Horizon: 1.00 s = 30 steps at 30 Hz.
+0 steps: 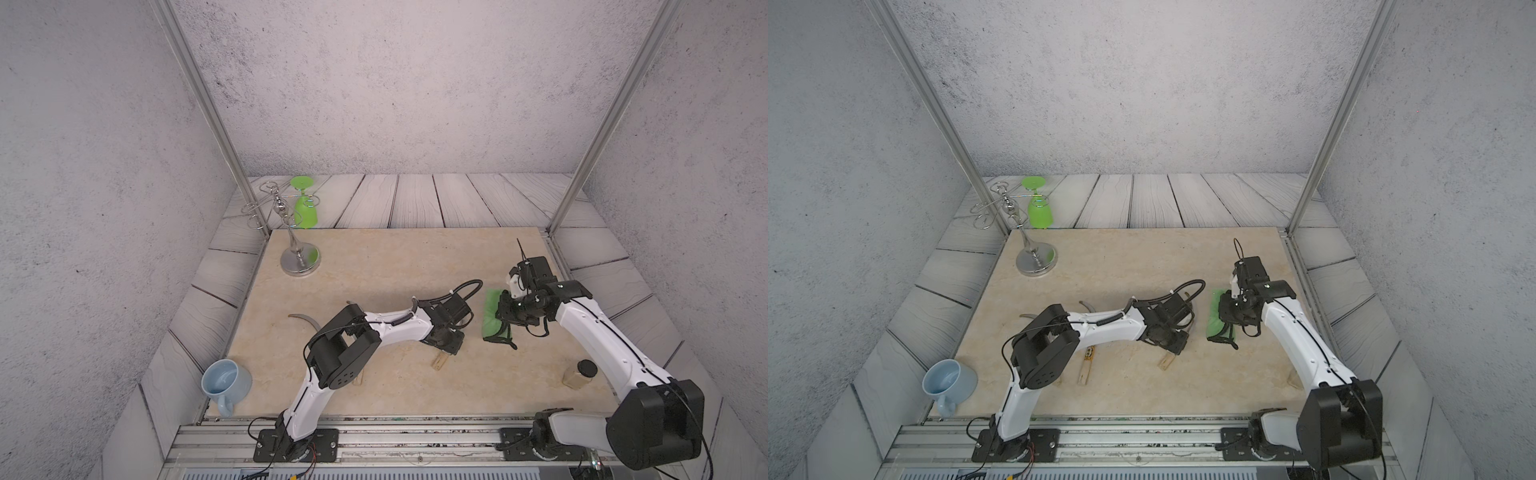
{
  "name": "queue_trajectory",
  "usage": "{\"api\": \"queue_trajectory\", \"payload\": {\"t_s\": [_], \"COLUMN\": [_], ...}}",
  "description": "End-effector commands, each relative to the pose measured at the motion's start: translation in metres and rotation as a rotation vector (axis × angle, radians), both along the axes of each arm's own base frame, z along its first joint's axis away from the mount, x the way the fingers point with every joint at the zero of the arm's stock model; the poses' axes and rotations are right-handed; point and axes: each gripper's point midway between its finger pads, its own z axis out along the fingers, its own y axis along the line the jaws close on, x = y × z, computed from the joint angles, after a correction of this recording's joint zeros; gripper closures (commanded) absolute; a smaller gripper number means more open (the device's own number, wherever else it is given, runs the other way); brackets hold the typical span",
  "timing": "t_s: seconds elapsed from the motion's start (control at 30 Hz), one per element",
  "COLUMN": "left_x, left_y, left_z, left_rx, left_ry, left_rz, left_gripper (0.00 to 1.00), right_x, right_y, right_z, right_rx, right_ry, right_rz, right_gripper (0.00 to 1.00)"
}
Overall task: Wipe small sickles with rags
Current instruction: Pick up the small sickle from the center of the board, then wipe the small sickle.
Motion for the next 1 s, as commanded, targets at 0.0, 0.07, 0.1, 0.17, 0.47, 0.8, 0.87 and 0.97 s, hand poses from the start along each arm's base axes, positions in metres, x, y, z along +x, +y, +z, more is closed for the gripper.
{"api": "queue_trajectory", "payload": {"t_s": [0.0,0.07,0.1,0.17,0.47,0.8,0.87,0.97], "left_x": [-0.005,0.000,0.005,0.013,0.042,0.026,0.021,0.021], "left_y": [0.022,0.022,0.023,0.025,0.057,0.059,0.058,0.060], "left_z": [-0.030,-0.016,-0.006,0.015,0.129,0.216,0.230,0.247], "left_rx": [0.062,0.000,-0.042,-0.141,-0.630,-1.135,-1.206,-1.293], "left_ry": [0.054,0.043,0.037,0.030,-0.051,-0.139,-0.168,-0.198], "left_rz": [0.018,0.037,0.052,0.077,0.172,0.022,-0.024,-0.046], "left_gripper": [1.00,1.00,1.00,1.00,1.00,1.00,1.00,1.00], "right_x": [0.000,0.002,0.003,0.006,0.019,0.037,0.038,0.041], "right_y": [0.005,0.008,0.009,0.013,0.056,0.100,0.103,0.107], "right_z": [0.012,0.015,0.017,0.023,0.056,0.119,0.130,0.146], "right_rx": [0.053,0.074,0.088,0.125,0.418,0.793,0.814,0.859], "right_ry": [-0.047,-0.062,-0.072,-0.095,-0.169,-0.273,-0.288,-0.306], "right_rz": [0.021,0.025,0.026,0.035,0.131,0.284,0.309,0.337], "right_gripper": [0.77,0.77,0.77,0.77,0.77,0.78,0.78,0.78]}}
